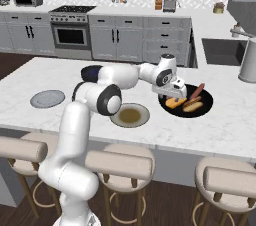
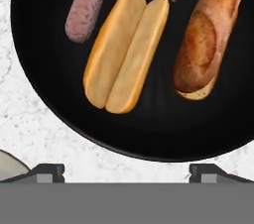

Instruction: Place one bun and one sausage from the bowl on each plate.

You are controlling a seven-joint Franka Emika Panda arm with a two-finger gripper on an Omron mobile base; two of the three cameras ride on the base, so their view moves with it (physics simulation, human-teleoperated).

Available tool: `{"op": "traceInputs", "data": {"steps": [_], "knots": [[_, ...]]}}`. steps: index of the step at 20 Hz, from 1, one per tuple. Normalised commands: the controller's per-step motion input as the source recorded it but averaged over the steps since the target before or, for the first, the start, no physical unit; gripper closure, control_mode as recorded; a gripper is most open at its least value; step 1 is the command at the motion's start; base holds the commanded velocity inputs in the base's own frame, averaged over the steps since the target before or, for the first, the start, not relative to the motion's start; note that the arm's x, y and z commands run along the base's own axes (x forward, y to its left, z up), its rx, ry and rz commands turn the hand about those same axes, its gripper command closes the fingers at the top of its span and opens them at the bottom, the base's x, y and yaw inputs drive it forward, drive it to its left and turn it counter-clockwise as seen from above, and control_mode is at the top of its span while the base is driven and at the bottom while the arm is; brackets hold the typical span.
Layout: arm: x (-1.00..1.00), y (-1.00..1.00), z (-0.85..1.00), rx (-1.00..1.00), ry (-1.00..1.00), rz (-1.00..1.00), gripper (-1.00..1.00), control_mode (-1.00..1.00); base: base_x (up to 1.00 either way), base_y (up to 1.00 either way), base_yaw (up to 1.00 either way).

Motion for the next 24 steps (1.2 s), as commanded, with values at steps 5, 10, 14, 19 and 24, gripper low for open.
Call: {"op": "traceInputs", "data": {"steps": [5, 10, 14, 19, 24], "knots": [[0.22, -0.09, -0.08, 0.01, 0.00, 0.00, -1.00, -1.00, 0.00, 0.00, 0.00], [0.00, 0.00, -0.49, 0.00, 0.00, 0.00, -1.00, -1.00, 0.00, 0.00, 0.00], [0.10, -0.06, -0.26, 0.03, -0.06, 0.00, -1.00, -1.00, 0.00, 0.00, 0.00], [0.15, -0.08, -0.15, 0.07, -0.04, 0.00, -1.00, -1.00, 0.00, 0.00, 0.00], [0.24, -0.08, -0.14, 0.04, 0.00, 0.00, -1.00, -1.00, 0.00, 0.00, 0.00]]}}
